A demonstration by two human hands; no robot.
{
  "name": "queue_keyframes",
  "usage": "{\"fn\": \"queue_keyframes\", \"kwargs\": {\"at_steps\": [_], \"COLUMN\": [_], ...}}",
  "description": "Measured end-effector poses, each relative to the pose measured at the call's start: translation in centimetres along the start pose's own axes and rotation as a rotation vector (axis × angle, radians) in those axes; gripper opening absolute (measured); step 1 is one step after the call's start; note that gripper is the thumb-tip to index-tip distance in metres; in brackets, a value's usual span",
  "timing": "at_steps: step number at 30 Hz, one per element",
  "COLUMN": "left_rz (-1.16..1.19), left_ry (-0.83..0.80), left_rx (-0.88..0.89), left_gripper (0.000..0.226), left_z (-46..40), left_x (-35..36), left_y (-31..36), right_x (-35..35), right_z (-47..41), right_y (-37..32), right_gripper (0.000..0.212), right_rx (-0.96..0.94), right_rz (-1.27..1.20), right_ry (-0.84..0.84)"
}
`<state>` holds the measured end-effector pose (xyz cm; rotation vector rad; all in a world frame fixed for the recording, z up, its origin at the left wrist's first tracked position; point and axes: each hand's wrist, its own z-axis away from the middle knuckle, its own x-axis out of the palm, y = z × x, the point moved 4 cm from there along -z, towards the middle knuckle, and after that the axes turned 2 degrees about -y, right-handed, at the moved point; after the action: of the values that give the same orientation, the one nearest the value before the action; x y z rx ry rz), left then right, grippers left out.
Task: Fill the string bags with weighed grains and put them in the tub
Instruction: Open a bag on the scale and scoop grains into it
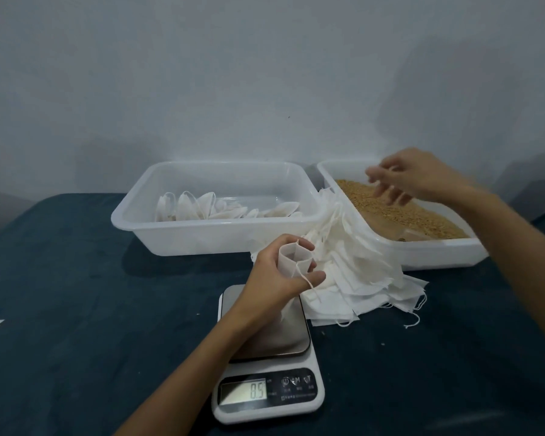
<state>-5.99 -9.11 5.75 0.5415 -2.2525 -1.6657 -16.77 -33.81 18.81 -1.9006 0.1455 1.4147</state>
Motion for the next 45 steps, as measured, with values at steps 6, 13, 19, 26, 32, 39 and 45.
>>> {"fn": "queue_keyframes", "kwargs": {"at_steps": [6,13,19,26,32,39,45], "left_rz": [0.000,-0.053,-0.048,-0.061,-0.063,-0.062,-0.063], "left_ry": [0.023,0.041,0.056,0.059,0.075,0.068,0.073], "left_rx": [0.009,0.000,0.009,0.019,0.023,0.019,0.014], "left_gripper": [0.032,0.032,0.032,0.032,0.035,0.035,0.037], "left_z": [-0.3,-0.3,-0.5,-0.5,-0.5,-0.6,-0.6], "left_x": [-0.4,-0.5,-0.9,-1.1,-1.1,-1.3,-1.4], "left_y": [-0.1,-0.2,-0.1,0.0,0.2,0.1,0.2], "right_x": [4.1,4.8,4.3,0.6,0.6,2.3,1.8], "right_z": [-2.0,-3.2,-3.4,-2.1,-1.9,-2.9,-2.6], "right_y": [12.4,14.0,15.4,17.9,17.7,16.9,17.6], "right_gripper": [0.049,0.031,0.028,0.028,0.025,0.023,0.014], "right_rx": [0.297,0.318,0.323,0.396,0.363,0.269,0.254], "right_rz": [0.428,0.527,0.593,0.653,0.789,0.657,0.509], "right_ry": [-0.166,-0.152,-0.123,0.093,0.059,-0.120,-0.062]}}
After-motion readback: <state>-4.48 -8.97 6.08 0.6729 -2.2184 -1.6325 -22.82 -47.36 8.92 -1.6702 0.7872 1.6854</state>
